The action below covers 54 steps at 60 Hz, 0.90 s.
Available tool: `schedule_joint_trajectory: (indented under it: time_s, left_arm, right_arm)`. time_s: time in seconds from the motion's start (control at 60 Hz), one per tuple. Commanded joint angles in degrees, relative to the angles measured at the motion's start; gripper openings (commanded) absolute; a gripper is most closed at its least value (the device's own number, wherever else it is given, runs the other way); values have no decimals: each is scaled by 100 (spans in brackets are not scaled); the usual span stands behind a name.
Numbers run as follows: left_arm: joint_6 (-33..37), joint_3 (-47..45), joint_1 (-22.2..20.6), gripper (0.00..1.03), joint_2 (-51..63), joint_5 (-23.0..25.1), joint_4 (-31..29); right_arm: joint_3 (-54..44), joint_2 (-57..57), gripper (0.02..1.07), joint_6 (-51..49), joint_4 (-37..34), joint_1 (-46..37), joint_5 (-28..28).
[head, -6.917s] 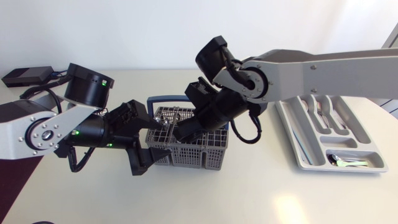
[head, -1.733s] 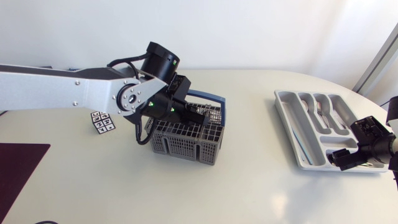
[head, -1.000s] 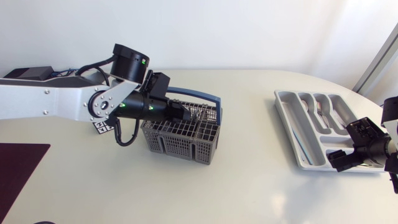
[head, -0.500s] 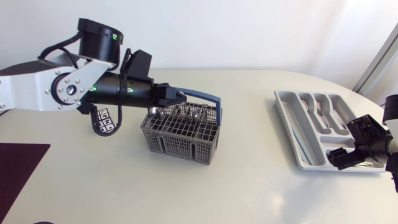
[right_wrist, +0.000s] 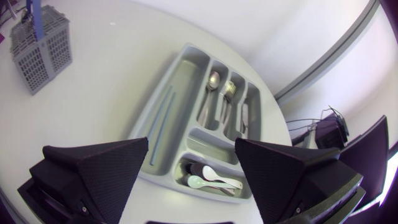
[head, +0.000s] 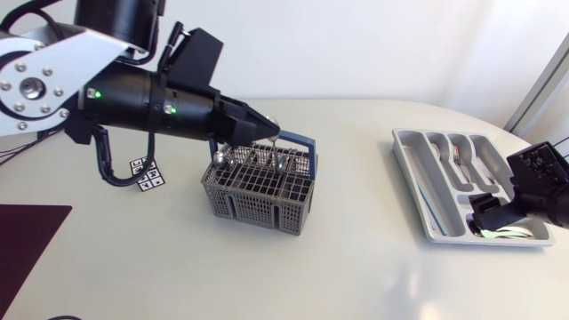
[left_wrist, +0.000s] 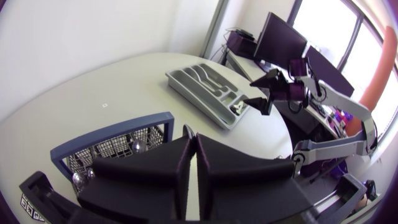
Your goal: Transfer all utensils from the basket to the drawer tray.
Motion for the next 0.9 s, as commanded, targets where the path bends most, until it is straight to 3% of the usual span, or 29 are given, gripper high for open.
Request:
schedule_joint_trajectory:
  time_s: [0.0, 0.25, 0.417, 0.5, 0.617, 0.783, 0.85, 0.883]
  left_arm:
    - [593, 283, -209, 3, 265, -11, -237]
    - [1243, 503, -798, 3, 564, -143, -562]
    - [1568, 749, -1211, 3, 704, -73, -984]
    - [1665, 898, -1343, 3, 792, 182, -1239]
    - [1700, 1048, -1387, 3, 898, 674, -1485]
    - [1955, 1355, -1457, 3, 1100, 1369, -2021]
    - [2052, 1417, -1492, 3, 1179, 1448, -2127]
    - [2069, 1426, -1501, 3, 1188, 1448, -2135]
  right_arm:
    - [304, -81, 102, 38, -418, 92, -456]
    - [753, -143, 102, -209, -1710, 672, -2679]
    - [726, -169, 102, -437, -1745, 1709, -3233]
    - [709, -196, 102, -472, -1613, 2219, -3585]
    - [603, -196, 101, -437, -1174, 2869, -3646]
    - [594, -20, 87, -578, -937, 3423, -3945]
    - [594, 33, 85, -578, -875, 3607, -3963]
    - [586, 50, 78, -578, -866, 3678, -3963]
